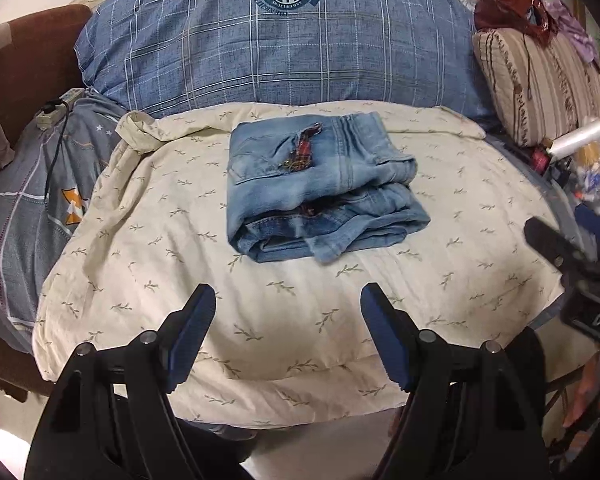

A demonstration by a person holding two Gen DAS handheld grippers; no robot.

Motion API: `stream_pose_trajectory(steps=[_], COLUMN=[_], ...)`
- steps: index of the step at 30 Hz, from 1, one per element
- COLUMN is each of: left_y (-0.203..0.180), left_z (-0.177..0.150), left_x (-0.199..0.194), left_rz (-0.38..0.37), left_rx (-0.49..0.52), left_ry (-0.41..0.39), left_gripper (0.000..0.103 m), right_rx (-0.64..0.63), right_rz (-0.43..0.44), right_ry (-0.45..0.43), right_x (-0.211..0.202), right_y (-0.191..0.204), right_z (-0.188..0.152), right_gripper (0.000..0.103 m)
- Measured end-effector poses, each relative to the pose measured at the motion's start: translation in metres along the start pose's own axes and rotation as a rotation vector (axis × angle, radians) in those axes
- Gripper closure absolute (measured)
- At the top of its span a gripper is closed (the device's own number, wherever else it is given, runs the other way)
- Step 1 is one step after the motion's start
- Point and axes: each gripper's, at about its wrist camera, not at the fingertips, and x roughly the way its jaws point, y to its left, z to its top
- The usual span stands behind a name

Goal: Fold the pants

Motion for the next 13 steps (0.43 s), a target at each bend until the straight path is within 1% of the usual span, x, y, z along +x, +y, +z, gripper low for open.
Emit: stream_pose_trajectory(steps=[2, 5, 7, 13], left_y=[0.003, 0.003, 0.002, -0.002], left_z=[0.004, 0.008, 0.009, 0.008], left_x=[-0.003, -0.005, -0.006, -0.006], left_rz=[-0.037, -0.049, -0.03, 0.02], left_rx=[-0.031, -0.041, -0.036, -0.005], left_ry=[0.0, 0.0, -0.01, -0.027], left_gripper=[0.028, 0.027, 0.025, 0.024], right_rx=[0.002, 0.005, 0.004, -0.016], right_rz=[-0.002, -0.006, -0.007, -0.008], right_ry=[0.009, 0.018, 0.024, 0.047], right_x=[0.002, 0.004, 0.006, 0.011], right_y=[0.0, -0.001, -0.001, 0.001], right_z=[-0.001, -0.001, -0.001, 0.0], right_gripper=[0.0, 0.0, 0.0, 0.0])
